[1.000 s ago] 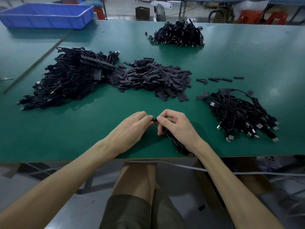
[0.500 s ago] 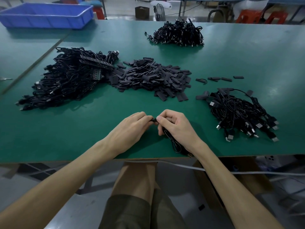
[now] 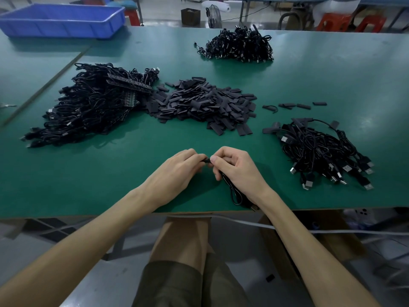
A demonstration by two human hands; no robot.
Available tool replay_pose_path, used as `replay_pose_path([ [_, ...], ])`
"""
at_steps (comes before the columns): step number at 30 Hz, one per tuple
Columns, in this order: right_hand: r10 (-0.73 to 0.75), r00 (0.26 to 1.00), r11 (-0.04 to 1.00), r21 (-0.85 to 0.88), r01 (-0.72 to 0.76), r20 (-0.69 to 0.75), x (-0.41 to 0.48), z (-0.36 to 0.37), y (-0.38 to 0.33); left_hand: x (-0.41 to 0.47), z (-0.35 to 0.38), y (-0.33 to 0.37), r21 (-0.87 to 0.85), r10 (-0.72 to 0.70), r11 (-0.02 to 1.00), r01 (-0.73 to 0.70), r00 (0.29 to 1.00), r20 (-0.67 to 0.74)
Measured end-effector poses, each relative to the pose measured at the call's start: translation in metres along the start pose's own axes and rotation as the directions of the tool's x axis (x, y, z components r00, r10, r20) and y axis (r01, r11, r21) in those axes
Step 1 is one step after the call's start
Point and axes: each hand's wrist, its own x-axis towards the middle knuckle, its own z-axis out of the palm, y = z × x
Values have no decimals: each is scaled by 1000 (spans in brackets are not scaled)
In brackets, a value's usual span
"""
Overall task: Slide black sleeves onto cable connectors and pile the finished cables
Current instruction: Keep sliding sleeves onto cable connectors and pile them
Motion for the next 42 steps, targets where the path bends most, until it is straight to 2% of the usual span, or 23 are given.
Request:
replay_pose_path([
  [13, -8, 1000, 1000, 3, 8, 15, 1, 0, 0, -3, -2, -2, 21, 39, 999, -38, 998, -47],
  [20, -9, 1000, 1000, 4, 9, 9, 1, 1, 0, -3, -3, -3, -51, 10, 999, -13, 998, -63],
  [32, -10, 1000, 1000, 9, 10, -7, -1, -1, -2, -4, -2, -2, -70, 13, 997, -17, 998, -55],
  [37, -3, 1000, 1000, 24, 3, 6, -1, -2, -3, 0, -4, -7, -201, -12, 980, 0, 998, -60],
  [42, 0, 1000, 999, 34, -1, 17, -2, -2, -5, 3, -3, -9, -313, -96, 947, 74, 994, -56],
])
